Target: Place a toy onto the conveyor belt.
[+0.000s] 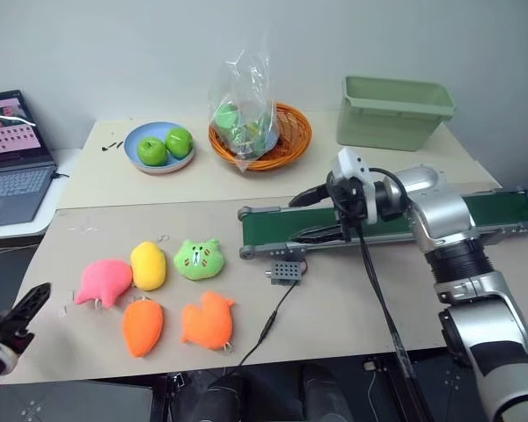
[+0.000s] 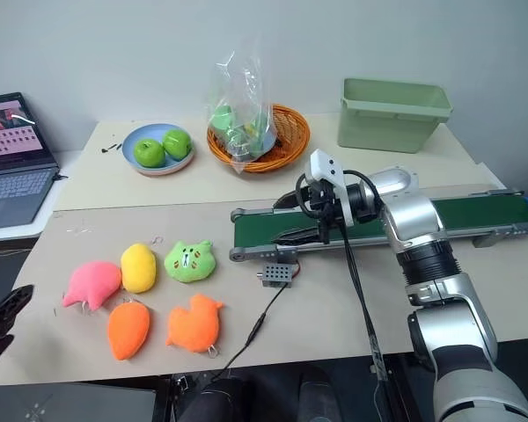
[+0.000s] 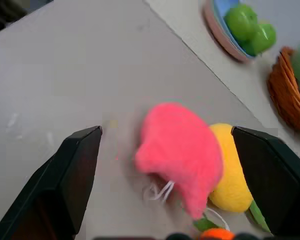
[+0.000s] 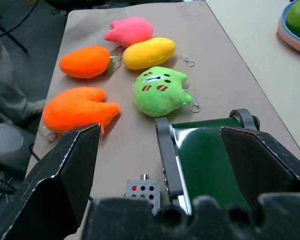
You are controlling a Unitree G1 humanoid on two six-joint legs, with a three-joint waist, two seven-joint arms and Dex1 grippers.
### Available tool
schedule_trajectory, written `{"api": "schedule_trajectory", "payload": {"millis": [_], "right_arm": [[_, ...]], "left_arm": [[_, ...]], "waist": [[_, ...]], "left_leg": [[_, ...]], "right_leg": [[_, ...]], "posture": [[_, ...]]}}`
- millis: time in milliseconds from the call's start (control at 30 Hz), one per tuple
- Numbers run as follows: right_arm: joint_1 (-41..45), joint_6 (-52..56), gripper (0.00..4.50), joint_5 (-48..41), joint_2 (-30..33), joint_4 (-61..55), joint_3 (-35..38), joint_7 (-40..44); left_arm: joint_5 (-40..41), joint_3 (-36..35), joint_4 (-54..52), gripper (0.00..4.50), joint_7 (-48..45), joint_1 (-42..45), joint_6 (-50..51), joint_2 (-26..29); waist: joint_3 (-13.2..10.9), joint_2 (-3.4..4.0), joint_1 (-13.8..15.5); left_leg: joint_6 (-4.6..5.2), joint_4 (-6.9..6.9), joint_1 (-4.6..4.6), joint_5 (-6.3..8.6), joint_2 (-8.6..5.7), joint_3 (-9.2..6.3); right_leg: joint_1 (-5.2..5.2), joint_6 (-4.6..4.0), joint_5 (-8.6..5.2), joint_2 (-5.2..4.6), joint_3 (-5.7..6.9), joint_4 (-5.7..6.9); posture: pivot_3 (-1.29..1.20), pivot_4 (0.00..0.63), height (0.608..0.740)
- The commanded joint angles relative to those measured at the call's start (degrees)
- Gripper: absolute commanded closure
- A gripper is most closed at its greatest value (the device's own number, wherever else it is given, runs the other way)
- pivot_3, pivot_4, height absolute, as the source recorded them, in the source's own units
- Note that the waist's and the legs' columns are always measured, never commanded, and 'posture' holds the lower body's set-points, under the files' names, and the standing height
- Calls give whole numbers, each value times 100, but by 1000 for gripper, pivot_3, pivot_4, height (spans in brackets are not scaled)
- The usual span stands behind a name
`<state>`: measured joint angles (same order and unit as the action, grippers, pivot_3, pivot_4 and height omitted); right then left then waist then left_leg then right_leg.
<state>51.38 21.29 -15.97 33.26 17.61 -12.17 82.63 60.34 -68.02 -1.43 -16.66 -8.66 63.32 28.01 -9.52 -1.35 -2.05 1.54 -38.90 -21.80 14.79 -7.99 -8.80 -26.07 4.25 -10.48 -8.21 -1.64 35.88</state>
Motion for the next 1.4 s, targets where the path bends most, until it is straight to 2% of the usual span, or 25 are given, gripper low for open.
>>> {"api": "schedule_trajectory", "payload": {"millis": [33,333,700,833,867,900,933,1000,1133,1200,1333,1400], "right_arm": [[198,-73,0,-16,131,-109,121,84],[225,69,0,-20,345,-278,172,83],[122,426,0,-103,656,-745,265,-62],[62,509,0,-112,723,-868,292,-130],[53,520,0,-114,727,-885,297,-142],[39,534,0,-119,735,-910,308,-155],[29,544,0,-124,740,-927,316,-165],[11,516,0,-100,729,-911,315,-207],[36,463,0,-68,678,-823,294,-249],[47,432,0,-60,643,-781,281,-257],[70,350,0,-36,570,-673,246,-275],[89,299,0,-17,528,-601,230,-277]], "left_arm": [[649,-208,391,81,233,51,125,-126],[1053,394,1237,81,617,600,5,-386],[782,1190,2078,81,488,1437,-577,-315],[783,1271,2251,1091,436,1627,-746,-304],[781,1289,2273,1538,434,1648,-761,-293],[801,1301,2272,1779,425,1664,-777,-290],[815,1312,2272,2294,420,1674,-793,-287],[824,1267,2221,2916,378,1708,-927,-251],[1061,801,2061,4351,208,1852,-1515,-143],[1098,640,1756,4479,89,1825,-1815,-22],[841,839,580,4479,-211,1660,-2383,97],[338,1116,62,4479,-206,1649,-2879,159]], "waist": [[0,0,17],[6,-8,98],[9,-12,133],[9,-13,131],[9,-13,129],[9,-13,122],[9,-13,117],[9,-13,112],[9,-14,109],[9,-14,104],[9,-15,110],[9,-15,126]], "left_leg": [[1,0,2,1,0,1],[-5,-1,8,6,2,11],[-18,-6,17,22,43,51],[-21,-8,23,31,69,78],[-22,-8,23,32,72,82],[-23,-8,23,33,75,86],[-26,-8,23,34,78,92],[-27,-8,25,35,82,99],[-26,-8,28,36,85,103],[-26,-8,28,37,88,103],[-31,-8,28,37,90,107],[-31,-8,28,37,89,111]], "right_leg": [[2,0,0,0,-1,0],[1,-4,2,10,-17,1],[-3,-23,14,59,-55,-6],[-4,-27,17,79,-65,-8],[-5,-28,17,82,-66,-10],[-7,-28,18,84,-69,-10],[-9,-28,18,86,-73,-11],[-10,-28,18,90,-78,-11],[-10,-31,19,92,-80,-10],[-10,-32,20,95,-80,-11],[-9,-32,20,96,-84,-18],[-8,-33,21,96,-88,-20]], "posture": [[0,150,740],[0,150,740],[0,150,740],[0,150,740],[0,150,740],[0,150,740],[0,150,740],[0,150,740],[0,150,740],[0,150,740],[0,150,740],[0,150,740]]}}
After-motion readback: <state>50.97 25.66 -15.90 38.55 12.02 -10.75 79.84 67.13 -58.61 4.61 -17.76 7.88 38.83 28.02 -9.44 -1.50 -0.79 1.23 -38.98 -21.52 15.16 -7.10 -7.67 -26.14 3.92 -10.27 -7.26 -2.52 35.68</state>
